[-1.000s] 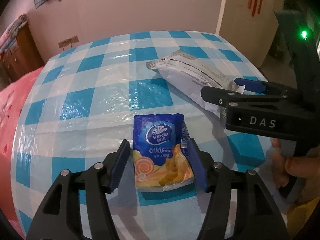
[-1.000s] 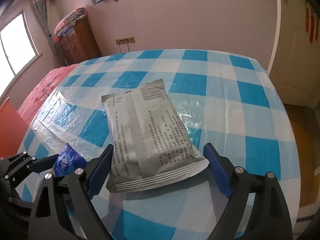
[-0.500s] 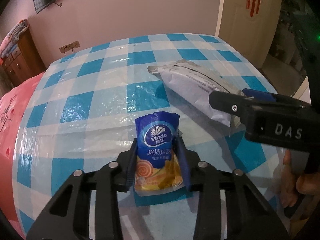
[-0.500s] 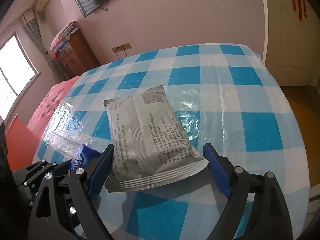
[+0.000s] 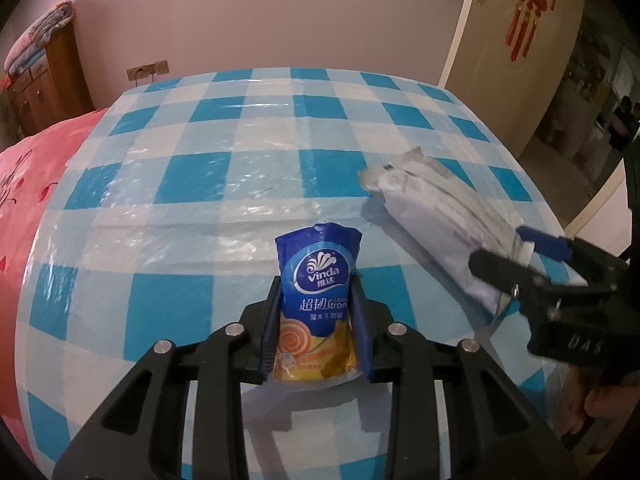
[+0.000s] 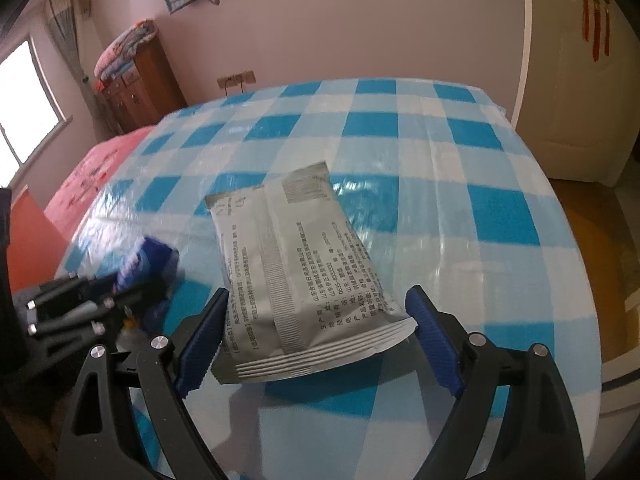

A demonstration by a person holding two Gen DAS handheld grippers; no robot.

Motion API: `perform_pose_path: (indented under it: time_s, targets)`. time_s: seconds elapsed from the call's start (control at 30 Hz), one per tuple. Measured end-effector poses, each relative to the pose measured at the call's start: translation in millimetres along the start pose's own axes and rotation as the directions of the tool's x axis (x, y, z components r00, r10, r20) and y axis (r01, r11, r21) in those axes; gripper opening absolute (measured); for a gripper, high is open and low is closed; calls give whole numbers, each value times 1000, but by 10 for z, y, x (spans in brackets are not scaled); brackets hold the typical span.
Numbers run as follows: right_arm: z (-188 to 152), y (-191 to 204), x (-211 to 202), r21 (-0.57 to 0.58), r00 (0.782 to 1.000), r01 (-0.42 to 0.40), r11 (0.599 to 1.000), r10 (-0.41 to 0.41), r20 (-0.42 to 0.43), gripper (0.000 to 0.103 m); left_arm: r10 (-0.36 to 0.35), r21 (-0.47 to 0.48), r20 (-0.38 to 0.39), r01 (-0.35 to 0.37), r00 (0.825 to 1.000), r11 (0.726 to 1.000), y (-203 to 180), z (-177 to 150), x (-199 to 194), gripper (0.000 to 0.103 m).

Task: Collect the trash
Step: 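Lower the right tool around the white printed bag and close on it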

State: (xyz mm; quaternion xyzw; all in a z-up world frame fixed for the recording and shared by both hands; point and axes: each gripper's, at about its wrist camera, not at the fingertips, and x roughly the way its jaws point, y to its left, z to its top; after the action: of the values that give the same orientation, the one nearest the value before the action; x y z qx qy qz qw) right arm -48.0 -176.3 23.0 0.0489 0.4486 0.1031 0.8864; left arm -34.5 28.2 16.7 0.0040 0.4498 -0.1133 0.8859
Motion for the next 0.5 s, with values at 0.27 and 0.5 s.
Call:
perform_pose_path:
  time_s: [0.27,0.5]
  targets:
    - [-203,197,-108,-48,1000,1,999,-2,-25,88,1,-19,19,-1,1000,1000,186,-91,-149,33]
    - [-75,250,28,-78,999,-1,997,-2,-40,94,-3,-27,27,4,1000,1000,291,-132,-236,33]
